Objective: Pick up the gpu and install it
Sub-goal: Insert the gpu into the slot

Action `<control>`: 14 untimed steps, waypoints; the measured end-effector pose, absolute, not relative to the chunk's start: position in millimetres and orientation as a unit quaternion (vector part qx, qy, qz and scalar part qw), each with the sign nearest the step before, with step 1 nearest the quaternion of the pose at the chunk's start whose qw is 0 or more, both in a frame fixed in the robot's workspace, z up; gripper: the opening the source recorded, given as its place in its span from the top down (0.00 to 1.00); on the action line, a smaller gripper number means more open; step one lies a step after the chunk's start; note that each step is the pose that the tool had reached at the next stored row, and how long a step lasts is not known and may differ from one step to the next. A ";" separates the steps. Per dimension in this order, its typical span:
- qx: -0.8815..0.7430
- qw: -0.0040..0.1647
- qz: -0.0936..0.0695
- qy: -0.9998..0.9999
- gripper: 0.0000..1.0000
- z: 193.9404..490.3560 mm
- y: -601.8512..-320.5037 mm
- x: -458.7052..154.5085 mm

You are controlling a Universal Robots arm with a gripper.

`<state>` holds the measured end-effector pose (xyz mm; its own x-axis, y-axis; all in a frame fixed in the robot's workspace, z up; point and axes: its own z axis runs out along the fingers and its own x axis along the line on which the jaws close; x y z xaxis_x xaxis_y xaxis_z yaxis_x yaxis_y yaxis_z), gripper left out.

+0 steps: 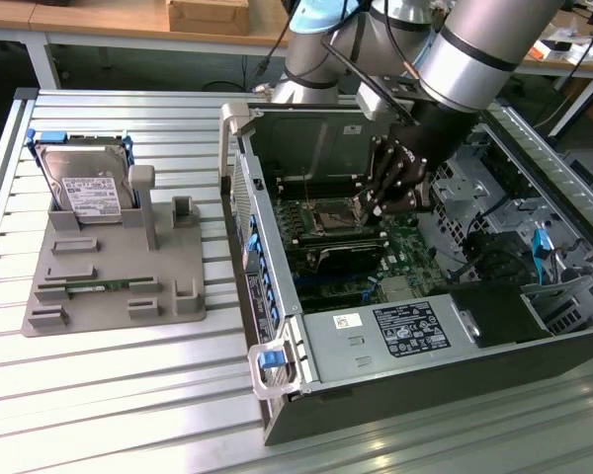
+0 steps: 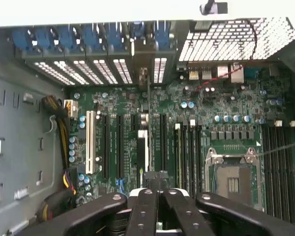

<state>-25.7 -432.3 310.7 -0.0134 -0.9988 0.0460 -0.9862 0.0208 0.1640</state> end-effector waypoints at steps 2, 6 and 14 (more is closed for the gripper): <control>0.698 0.074 -0.042 -0.711 0.89 310.6 -432.3 -24.2; 0.700 0.021 0.010 -0.714 0.89 310.6 -432.3 -26.9; 0.700 0.009 0.021 -0.713 0.89 314.7 -432.3 -28.8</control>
